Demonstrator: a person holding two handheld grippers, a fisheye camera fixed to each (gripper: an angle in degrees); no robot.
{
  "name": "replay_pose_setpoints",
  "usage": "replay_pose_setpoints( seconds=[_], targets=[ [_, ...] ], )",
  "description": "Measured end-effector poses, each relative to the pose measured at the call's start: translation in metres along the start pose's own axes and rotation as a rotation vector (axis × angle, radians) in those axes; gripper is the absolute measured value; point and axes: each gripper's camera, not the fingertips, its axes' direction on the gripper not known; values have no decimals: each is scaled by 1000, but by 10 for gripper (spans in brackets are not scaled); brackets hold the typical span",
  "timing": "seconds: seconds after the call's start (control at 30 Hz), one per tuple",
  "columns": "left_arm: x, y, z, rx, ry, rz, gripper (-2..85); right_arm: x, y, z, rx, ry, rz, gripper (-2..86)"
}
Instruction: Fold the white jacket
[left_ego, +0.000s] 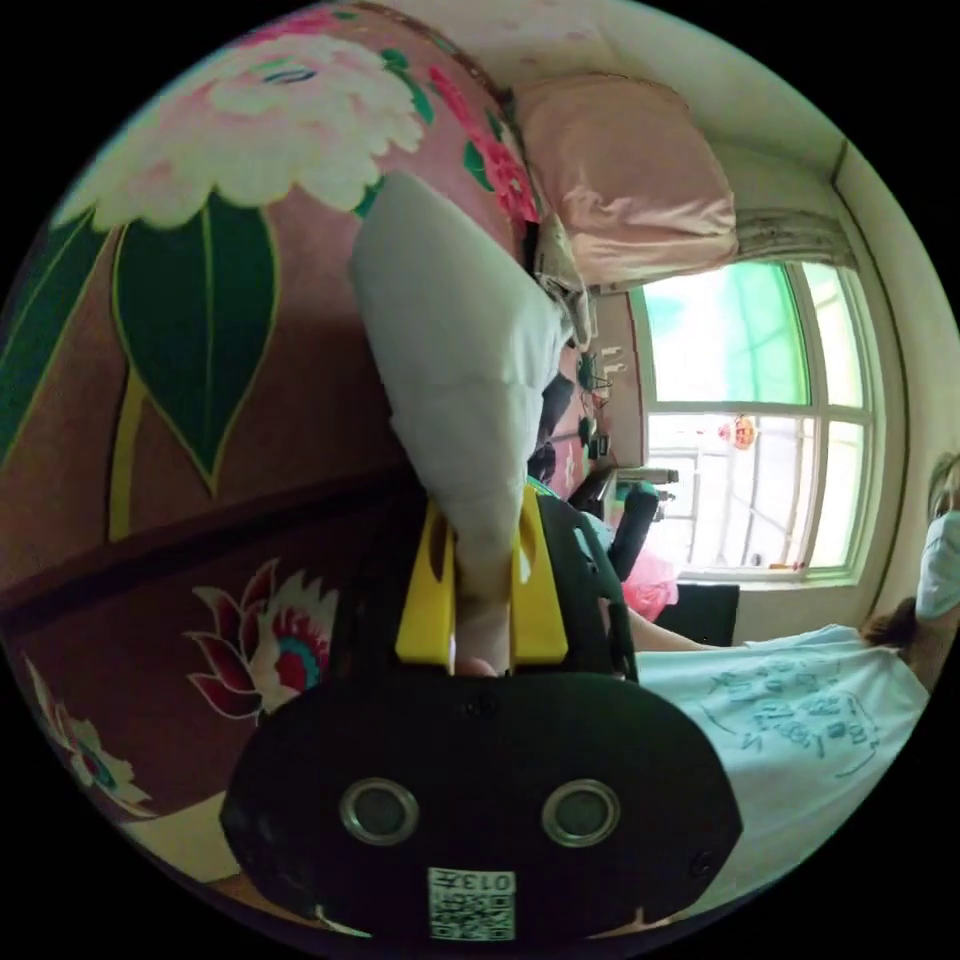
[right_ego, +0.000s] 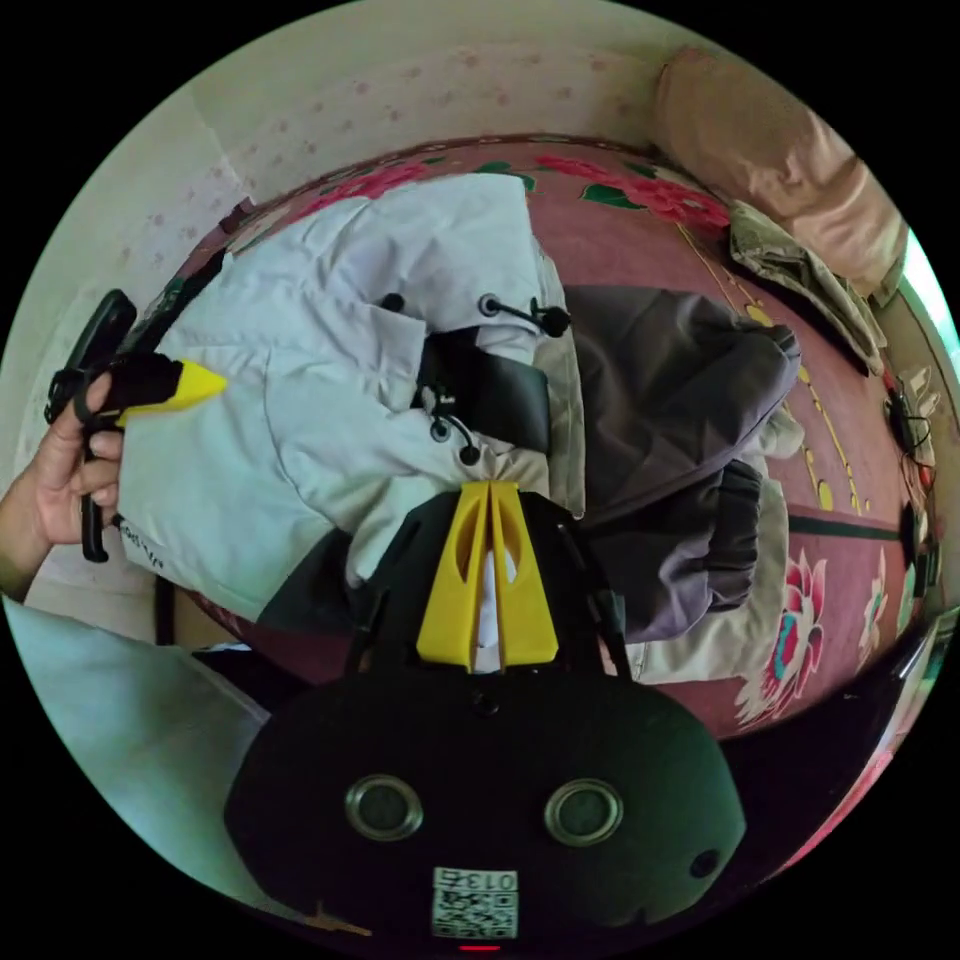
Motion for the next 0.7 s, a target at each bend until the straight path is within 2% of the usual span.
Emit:
replay_pose_setpoints(
  seconds=[0.2, 0.4, 0.47, 0.57, 0.7],
  targets=[
    [124, -35, 22, -50, -147, 104, 94, 47, 16, -7, 46, -224, 61, 2],
    [217, -77, 96, -82, -264, 48, 107, 148, 53, 7, 128, -638, 361, 2],
    [254, -82, 139, -104, -324, 92, 114, 190, 72, 19, 132, -803, 452, 1],
    [286, -88, 197, -134, -421, 151, 120, 228, 96, 30, 106, -917, 558, 1],
    [310, -94, 248, -152, -502, 186, 131, 268, 143, 15, 55, -940, 788, 3]
  ],
)
